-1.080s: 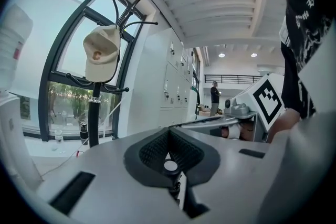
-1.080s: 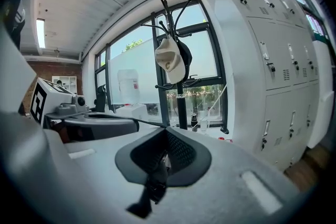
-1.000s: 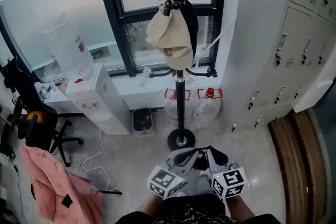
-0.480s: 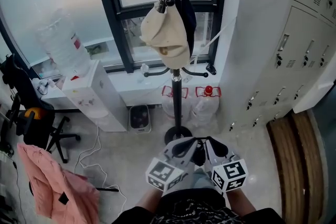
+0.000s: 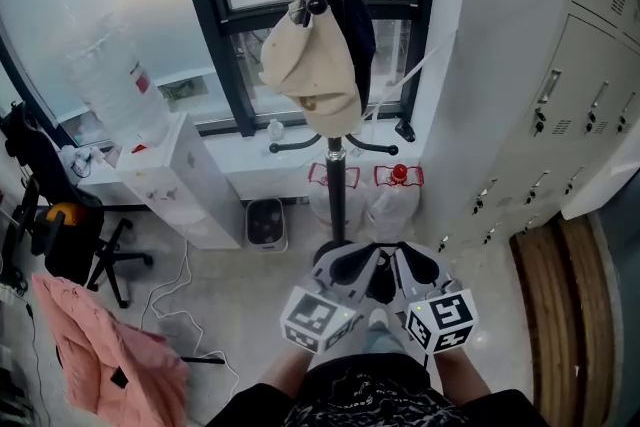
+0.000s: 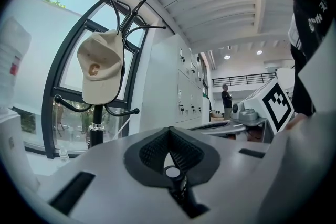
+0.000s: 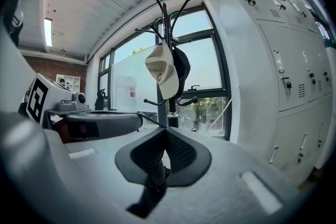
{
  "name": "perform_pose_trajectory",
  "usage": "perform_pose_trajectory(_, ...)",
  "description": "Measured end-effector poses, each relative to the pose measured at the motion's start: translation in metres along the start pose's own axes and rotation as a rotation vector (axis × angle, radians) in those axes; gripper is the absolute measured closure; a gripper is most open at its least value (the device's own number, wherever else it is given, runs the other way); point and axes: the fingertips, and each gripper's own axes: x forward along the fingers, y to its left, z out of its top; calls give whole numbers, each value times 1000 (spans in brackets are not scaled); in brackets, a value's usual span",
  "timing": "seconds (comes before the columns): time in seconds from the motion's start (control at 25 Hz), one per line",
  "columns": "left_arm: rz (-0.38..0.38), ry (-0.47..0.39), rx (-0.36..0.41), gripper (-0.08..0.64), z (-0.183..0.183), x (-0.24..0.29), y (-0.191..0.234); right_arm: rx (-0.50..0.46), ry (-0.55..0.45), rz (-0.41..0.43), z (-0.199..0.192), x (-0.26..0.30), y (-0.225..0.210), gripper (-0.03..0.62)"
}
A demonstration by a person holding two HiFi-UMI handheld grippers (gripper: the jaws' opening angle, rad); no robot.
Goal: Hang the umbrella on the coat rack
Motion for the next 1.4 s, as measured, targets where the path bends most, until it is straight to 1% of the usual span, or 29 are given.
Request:
perform_pose_trajectory(0.16,7,-12,7,551,10,13,8,-7,-16,-4,7,10,-11,589)
perform_pose_trajectory(0.4,61,-13,2,551,14,28,23,-5,-23,3,15,27,-24,589)
perform_pose_trajectory(0.68,73,-26,14,551,25,50,35,-5,-49,12,31,44,-44,588)
perform_pose_trajectory(0.84,80,-47,9,551,35,62,42,-12,-56,20,39,55,-54,588)
perform_pose_trajectory(1.12,97,-49,15,551,42,81,55,-30,-72,22,50,70,-69,588)
perform_pose_trajectory(1.4,127,-67,21,551,54,101,68,-46,-90,39,66,85,-86,588)
